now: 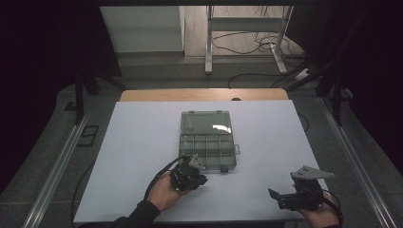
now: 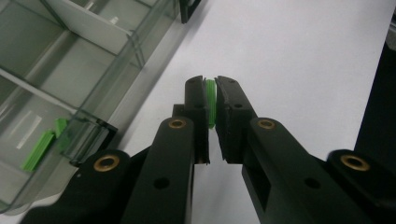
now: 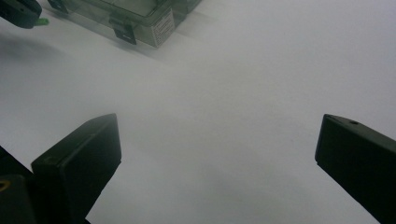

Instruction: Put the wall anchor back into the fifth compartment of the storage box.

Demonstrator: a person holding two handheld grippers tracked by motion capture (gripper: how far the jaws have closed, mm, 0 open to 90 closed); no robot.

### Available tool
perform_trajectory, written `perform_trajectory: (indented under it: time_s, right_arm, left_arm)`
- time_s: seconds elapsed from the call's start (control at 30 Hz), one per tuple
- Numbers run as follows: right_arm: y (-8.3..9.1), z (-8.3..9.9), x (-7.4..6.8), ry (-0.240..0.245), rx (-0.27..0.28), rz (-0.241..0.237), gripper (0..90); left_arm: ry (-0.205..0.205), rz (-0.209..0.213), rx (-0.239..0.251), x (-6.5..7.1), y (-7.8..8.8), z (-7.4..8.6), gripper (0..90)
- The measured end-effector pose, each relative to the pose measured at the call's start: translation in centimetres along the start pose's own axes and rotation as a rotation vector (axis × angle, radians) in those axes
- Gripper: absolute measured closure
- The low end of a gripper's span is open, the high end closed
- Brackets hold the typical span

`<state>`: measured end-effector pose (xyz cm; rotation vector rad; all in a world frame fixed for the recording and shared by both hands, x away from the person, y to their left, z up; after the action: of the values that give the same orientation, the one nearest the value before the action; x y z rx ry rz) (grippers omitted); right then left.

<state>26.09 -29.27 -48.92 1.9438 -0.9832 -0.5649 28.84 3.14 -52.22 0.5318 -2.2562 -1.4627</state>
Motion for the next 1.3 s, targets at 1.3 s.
perform_trajectory:
  time_s: [1.3]
  right_arm:
    - [0.2, 0.0, 0.2, -0.02, 0.022, -0.008, 0.0]
  left_arm:
    - [0.104, -0.045, 0.086, -3.1, 4.0, 0.4, 84.2]
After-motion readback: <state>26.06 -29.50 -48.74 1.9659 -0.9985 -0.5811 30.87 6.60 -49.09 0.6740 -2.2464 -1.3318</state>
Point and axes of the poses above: each handheld gripper's, and its own axes: y roughly backward along the jaws, z roughly out of its underside, x roughly to its right, the point moved 4 cm from there along -y, roughly forward along the jaws, and after that the axes turned 13 degrees about -x, right-handed, at the moved point
